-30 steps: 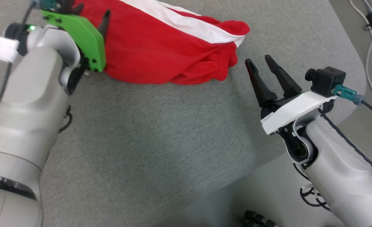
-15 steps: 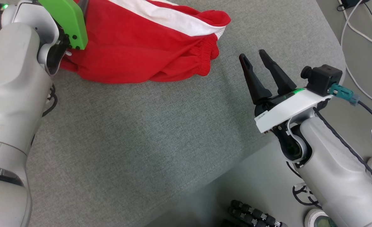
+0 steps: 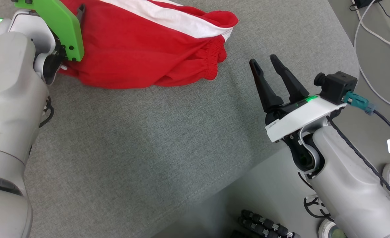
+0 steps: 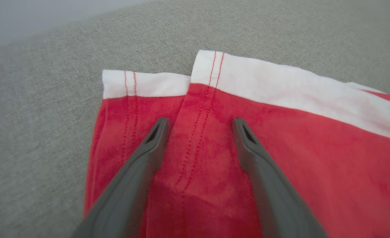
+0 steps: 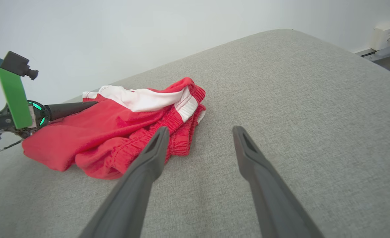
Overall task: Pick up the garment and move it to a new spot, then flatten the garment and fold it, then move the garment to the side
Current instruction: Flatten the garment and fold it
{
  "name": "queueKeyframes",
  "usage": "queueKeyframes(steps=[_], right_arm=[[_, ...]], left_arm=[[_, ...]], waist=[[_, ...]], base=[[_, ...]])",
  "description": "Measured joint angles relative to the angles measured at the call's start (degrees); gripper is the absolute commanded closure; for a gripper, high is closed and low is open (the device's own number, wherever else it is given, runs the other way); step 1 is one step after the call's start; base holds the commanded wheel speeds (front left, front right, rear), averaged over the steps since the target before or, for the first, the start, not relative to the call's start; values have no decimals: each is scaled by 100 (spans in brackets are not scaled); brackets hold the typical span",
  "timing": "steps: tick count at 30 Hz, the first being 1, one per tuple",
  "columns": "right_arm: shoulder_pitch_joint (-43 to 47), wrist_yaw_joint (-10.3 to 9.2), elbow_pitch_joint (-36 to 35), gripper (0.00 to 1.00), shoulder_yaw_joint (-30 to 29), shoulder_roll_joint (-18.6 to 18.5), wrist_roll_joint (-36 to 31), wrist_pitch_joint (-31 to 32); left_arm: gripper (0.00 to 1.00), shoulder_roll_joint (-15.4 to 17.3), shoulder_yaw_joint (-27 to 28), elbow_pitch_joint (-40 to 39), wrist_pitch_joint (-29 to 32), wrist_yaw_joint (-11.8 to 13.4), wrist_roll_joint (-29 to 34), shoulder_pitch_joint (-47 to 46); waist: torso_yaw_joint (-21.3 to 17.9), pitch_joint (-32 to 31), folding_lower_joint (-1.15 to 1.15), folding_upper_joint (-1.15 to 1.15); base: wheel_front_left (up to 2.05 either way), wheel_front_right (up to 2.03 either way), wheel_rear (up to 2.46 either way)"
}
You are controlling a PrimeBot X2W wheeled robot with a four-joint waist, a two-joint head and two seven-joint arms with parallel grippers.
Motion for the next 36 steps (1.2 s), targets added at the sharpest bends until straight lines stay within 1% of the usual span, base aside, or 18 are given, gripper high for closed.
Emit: queueKeyframes(steps=[3,5,6,7,8,9,13,16,24,28,30,35,36], right_arm=[[5,7,1,0,-21,33,-42,0],[7,15,1,0,-45,44,-45,0],[8,30,1,0,-63,48,-49,0],[9,49,0,0,-81,54,-60,0],[10,51,0,0,-102,64,-78,0],[12,57,-1,0,-118,69,-99,0],[22,66,3,0,-164,86,-142,0],[25,68,5,0,-208,88,-148,0],[180,99,30,0,-470,76,-238,-1],[202,114,42,0,-487,77,-263,0],[202,124,58,0,-479,79,-345,-1],[204,148,78,0,-475,79,-363,-1],[205,148,85,0,-475,79,-379,-1]], left_arm=[[0,-10,-21,23,75,0,-9,0],[35,-15,-38,-16,44,0,-10,-1],[55,-19,-35,-45,-20,0,-10,-1],[55,-24,-35,-74,-68,0,-15,-2],[75,-31,-38,-94,-99,0,-19,-3],[100,-37,-42,-108,-114,0,-27,-5],[100,-48,-104,-143,-132,0,-60,-6],[100,-47,-109,-194,-278,0,-60,-9],[100,-189,141,-113,-782,0,-272,-8],[100,-190,280,29,-959,88,-327,-2],[100,-144,343,143,-1059,223,-347,4],[100,-168,328,242,-1069,234,-367,32],[84,-192,326,254,-1070,234,-367,54]], waist=[[5,-7,0,0],[11,-8,0,0],[14,-7,0,0],[17,-6,0,0],[21,-5,0,0],[26,-5,0,0],[49,-12,0,0],[73,-22,0,0],[242,-96,0,0],[344,-159,0,0],[377,-201,0,0],[417,-268,0,0],[417,-274,0,0]], base=[[0,0,0],[0,0,0],[0,0,0],[0,0,0],[0,0,0],[0,0,0],[0,0,0],[0,0,0],[0,0,0],[0,0,0],[0,0,0],[0,0,0],[0,0,0]])
